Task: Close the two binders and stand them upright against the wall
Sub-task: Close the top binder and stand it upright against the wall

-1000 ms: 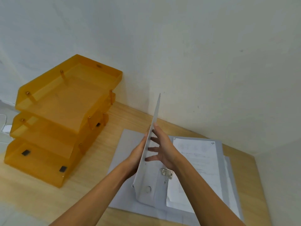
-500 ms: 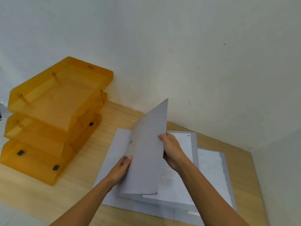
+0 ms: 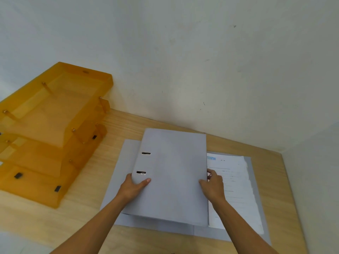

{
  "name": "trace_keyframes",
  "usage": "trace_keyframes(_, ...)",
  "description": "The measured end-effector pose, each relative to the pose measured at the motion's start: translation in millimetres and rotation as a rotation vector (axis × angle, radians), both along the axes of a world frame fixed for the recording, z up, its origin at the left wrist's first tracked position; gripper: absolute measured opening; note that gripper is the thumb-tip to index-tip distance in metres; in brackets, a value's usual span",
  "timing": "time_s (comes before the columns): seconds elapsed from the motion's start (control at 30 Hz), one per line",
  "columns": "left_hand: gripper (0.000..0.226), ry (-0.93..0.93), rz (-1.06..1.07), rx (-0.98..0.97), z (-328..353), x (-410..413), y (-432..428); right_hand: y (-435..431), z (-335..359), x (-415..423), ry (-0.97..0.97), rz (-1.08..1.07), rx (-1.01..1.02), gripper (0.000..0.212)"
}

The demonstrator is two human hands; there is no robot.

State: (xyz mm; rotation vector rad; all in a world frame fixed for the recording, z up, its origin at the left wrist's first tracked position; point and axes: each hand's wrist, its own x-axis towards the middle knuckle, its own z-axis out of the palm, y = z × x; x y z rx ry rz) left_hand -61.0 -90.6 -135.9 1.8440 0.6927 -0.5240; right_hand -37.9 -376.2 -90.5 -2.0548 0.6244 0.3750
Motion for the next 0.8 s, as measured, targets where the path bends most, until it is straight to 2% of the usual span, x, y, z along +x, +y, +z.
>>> trace_keyframes(0.13,0.083,0.004,-0.004,0.006,-0.9,1.8,0.6,-4.4,-10.7,-3.3,0.03,-0.013,0.069,0.058)
trace_keyframes(0.27,0.081,0.001,-0.001,-0.009,0.2,1.6,-1.9,-6.4,-13.3,4.2,0.08,-0.063,0.142,0.073)
trace_keyframes(0.33,0.078,-0.012,0.029,-0.049,0.0,-0.3,-0.3,-7.6,-8.2,8.4,0.065,-0.029,0.172,0.074)
trace_keyframes(0.4,0.073,-0.018,0.065,-0.111,-0.6,-3.2,4.2,-7.2,-1.8,10.6,0.023,0.004,0.223,0.068)
trace_keyframes(0.5,0.065,-0.001,0.088,-0.22,0.1,-5.8,11.6,0.5,7.8,12.7,0.005,-0.042,0.393,0.05)
trace_keyframes(0.6,0.061,0.007,0.1,-0.341,1.9,-7.5,20.0,10.4,17.3,15.9,0.007,-0.075,0.521,0.043)
trace_keyframes(0.8,0.064,0.114,0.18,-0.602,2.6,-2.2,39.7,7.5,29.2,13.2,0.011,-0.074,0.592,0.038)
